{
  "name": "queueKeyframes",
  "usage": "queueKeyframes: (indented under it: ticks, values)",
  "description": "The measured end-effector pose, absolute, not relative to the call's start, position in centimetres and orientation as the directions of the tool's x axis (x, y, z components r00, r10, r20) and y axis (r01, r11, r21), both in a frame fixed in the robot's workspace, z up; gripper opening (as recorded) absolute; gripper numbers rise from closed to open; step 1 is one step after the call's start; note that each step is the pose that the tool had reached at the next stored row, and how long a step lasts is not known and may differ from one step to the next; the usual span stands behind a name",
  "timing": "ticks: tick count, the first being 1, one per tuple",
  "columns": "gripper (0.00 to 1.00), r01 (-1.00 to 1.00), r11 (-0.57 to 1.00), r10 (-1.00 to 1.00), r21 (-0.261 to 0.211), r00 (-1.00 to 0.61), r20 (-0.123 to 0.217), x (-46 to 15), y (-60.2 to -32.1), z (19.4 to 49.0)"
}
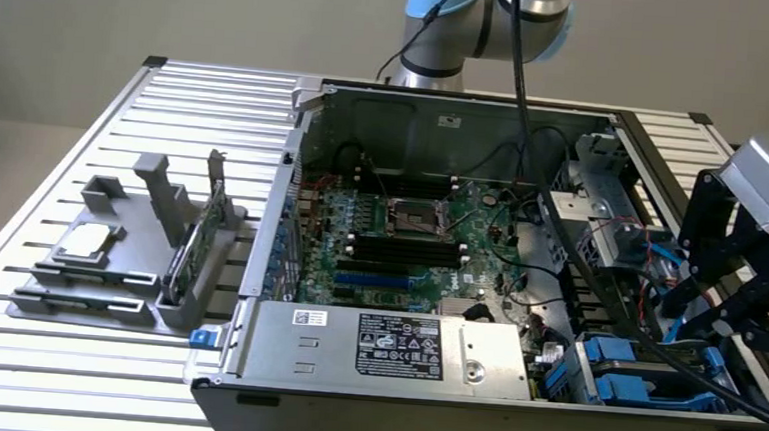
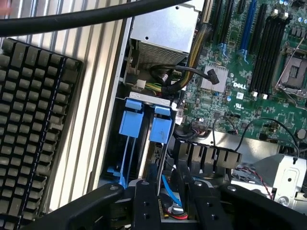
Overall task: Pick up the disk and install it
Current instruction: 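Insert the disk into the insertion slot, then insert the first disk wire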
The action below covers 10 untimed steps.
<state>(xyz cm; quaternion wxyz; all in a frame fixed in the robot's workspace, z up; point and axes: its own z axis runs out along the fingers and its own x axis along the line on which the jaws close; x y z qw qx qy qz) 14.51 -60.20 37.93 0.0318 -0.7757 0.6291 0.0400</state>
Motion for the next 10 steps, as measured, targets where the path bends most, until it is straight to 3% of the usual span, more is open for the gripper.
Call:
queueKeyframes:
  ticks: [10]
  values:
    - [0.31, -0.978, -0.207, -0.973, 0.001, 0.205, -0.102, 14.51, -60.20, 37.93]
